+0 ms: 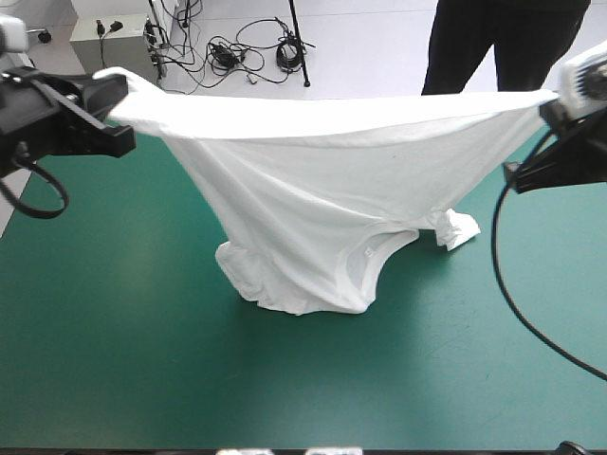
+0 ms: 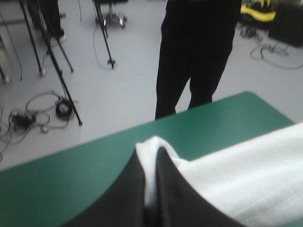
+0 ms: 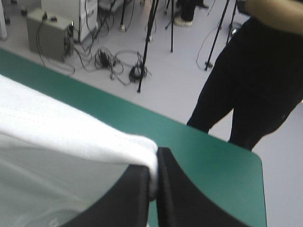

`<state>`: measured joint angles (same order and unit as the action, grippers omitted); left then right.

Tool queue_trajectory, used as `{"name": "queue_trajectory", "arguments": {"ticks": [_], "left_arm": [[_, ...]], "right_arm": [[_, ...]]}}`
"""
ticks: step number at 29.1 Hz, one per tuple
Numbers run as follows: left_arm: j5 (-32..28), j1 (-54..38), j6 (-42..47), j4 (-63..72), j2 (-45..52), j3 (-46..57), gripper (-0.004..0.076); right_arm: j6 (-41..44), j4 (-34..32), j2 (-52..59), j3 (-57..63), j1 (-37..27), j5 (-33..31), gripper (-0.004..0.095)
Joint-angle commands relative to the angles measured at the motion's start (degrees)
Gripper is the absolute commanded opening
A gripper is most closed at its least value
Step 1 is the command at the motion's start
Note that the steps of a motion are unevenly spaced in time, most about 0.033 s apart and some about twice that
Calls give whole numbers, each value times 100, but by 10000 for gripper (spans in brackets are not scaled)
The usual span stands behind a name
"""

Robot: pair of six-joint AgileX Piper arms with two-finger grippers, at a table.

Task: Fold the cloth

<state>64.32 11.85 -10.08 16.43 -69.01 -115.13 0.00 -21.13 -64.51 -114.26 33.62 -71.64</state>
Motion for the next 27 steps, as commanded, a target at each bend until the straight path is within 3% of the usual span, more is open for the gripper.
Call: {"name": "queue_trajectory", "arguments": {"ticks": [1,8,15,23,27], "left_arm": [[-578,0,-157,450,137,-947,-9],[-834,0,-582,1040,345,-2129,-9],[-1072,0,-954,1290,755,-2421,-9],[-1043,0,-928,1201,686,-2177,-9],[-1172,0,-928,1179,454,-1731,-9]], "right_arm": [[0,-60,115,-947,-36,353,-17],[-310,1028,294,-2071,-36,1254,-17],[-563,1911,479,-2381,-36,1485,-17],[-538,1775,340,-2249,-36,1472,-17],[-134,978,31,-2040,-36,1582,-17]]}}
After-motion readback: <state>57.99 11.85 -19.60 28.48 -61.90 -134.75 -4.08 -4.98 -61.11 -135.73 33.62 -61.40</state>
